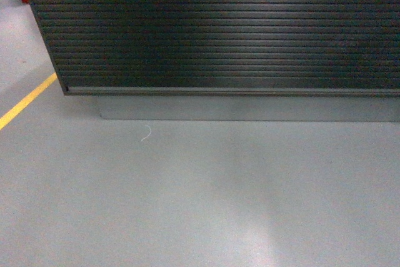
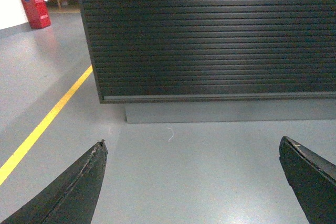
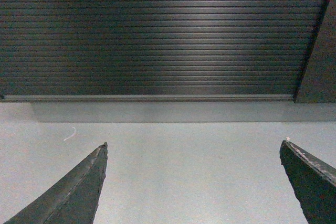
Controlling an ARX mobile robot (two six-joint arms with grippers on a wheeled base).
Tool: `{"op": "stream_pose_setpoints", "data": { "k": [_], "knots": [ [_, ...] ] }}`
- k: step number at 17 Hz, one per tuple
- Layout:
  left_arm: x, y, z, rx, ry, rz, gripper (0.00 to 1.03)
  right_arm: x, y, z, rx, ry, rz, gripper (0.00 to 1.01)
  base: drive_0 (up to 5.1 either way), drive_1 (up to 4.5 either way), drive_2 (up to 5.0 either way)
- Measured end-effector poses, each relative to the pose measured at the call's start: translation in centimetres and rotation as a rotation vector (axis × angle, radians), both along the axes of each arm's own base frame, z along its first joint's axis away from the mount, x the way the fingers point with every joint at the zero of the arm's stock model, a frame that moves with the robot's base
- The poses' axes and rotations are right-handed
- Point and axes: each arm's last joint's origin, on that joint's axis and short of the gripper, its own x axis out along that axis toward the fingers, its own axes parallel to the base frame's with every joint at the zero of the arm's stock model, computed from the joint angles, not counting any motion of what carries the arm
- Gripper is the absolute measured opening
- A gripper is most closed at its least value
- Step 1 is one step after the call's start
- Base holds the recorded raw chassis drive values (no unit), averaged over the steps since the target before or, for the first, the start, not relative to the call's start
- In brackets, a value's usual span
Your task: Place dark red mango on scale at checkout
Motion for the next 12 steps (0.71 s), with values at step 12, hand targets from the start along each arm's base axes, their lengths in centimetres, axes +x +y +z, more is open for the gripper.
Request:
{"op": "stream_pose_setpoints", "data": {
  "k": [12],
  "knots": [
    [0.0, 0.0, -0.05, 0.0, 0.005, 0.0, 0.98, 0.0, 0.0, -0.02, 0.0, 0.002, 0.0, 0.98, 0.0, 3.86, -3.9]
  ]
}}
